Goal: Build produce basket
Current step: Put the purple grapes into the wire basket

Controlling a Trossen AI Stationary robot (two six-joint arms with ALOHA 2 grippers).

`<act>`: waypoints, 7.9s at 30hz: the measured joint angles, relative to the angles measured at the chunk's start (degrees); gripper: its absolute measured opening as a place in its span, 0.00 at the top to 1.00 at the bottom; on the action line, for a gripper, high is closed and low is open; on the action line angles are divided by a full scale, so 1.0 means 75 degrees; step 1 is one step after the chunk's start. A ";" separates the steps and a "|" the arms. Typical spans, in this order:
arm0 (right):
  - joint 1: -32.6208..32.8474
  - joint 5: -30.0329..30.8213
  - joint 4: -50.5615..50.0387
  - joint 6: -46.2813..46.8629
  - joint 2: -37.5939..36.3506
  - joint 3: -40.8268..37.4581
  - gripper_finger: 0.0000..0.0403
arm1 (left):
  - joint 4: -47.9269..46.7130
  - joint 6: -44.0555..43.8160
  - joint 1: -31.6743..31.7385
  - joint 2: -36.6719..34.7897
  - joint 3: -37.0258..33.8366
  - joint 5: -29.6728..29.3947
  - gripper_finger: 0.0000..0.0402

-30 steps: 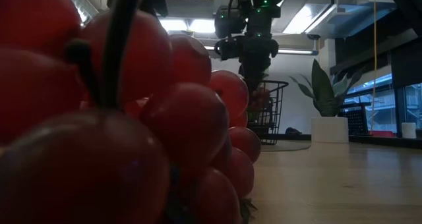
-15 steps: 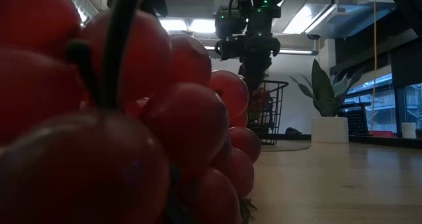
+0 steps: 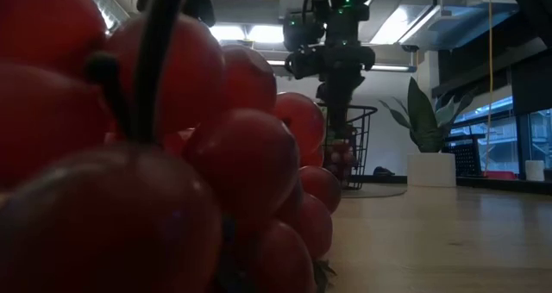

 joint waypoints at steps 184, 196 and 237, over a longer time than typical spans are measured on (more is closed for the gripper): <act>0.1006 -0.0733 0.0532 0.0714 -0.3491 0.0469 0.49 | -0.6455 -0.2094 -0.0347 0.2997 0.5892 -0.0132 1.00; 0.0708 0.0460 0.0373 0.0656 -0.3784 0.0475 0.49 | -0.3583 0.1955 0.2037 0.2997 0.6095 0.0243 1.00; 0.0708 0.1545 0.0370 0.0648 -0.3841 0.0475 0.49 | 0.1931 0.2159 0.4066 0.3003 0.1542 0.2799 1.00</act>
